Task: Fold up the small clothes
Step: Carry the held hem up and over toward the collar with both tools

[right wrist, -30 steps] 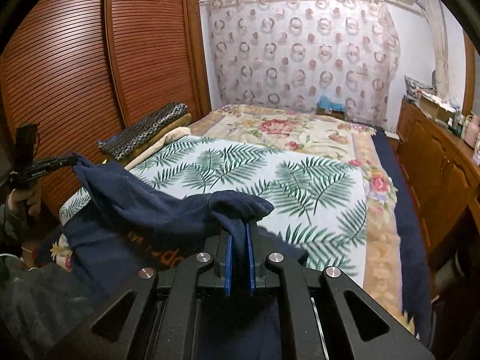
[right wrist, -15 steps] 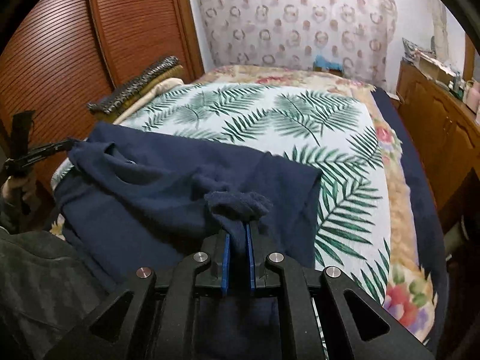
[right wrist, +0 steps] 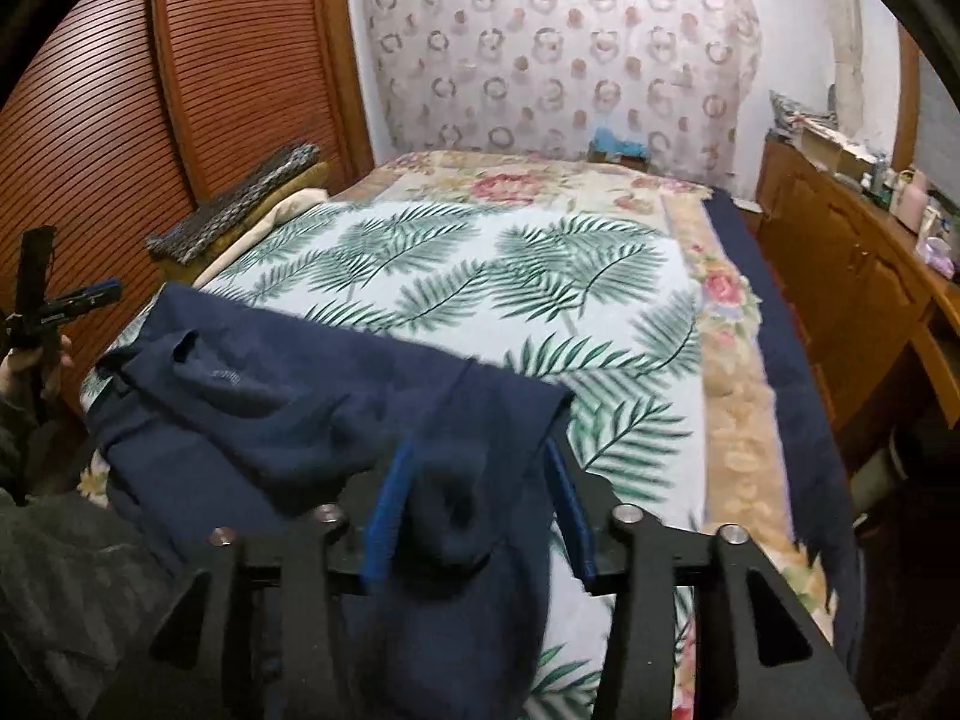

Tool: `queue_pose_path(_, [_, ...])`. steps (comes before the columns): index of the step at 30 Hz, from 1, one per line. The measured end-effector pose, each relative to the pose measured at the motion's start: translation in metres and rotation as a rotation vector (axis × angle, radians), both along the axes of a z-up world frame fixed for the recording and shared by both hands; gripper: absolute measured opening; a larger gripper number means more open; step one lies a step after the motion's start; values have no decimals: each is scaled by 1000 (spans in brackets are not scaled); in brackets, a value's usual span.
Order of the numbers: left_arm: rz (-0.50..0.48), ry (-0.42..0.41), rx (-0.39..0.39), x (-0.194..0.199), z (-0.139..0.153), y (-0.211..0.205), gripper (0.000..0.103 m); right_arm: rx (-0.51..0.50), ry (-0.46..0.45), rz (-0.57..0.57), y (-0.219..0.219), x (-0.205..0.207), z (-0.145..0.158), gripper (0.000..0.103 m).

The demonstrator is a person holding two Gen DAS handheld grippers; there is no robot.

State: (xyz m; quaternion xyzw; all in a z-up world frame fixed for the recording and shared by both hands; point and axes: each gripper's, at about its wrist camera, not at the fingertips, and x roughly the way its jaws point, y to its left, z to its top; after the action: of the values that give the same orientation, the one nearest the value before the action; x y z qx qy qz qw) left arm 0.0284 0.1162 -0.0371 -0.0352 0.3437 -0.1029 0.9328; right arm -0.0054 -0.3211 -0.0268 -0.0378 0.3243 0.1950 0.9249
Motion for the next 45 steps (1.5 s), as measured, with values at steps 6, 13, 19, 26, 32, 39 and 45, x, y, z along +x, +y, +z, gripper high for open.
queue_pose_path(6, [-50, 26, -2, 36, -6, -17, 73, -1, -15, -4, 10, 22, -16, 54])
queue_pose_path(13, [-81, 130, 45, 65, -33, -37, 73, -24, 32, -18, 21, 58, -41, 54])
queue_pose_path(19, [-68, 205, 47, 69, -53, -30, 73, -64, 72, -45, 21, 74, -52, 54])
queue_pose_path(26, [-62, 213, 44, 66, -59, -26, 73, -58, 108, -64, 18, 86, -62, 66])
queue_pose_path(32, [-63, 205, 63, 67, -59, -30, 73, -49, 93, -63, 14, 83, -67, 73])
queue_pose_path(39, [-94, 199, 72, 69, -59, -36, 56, -72, 93, 24, 24, 79, -67, 61])
queue_pose_path(45, [-126, 193, 40, 66, -58, -39, 27, -32, 86, 93, 24, 72, -69, 19])
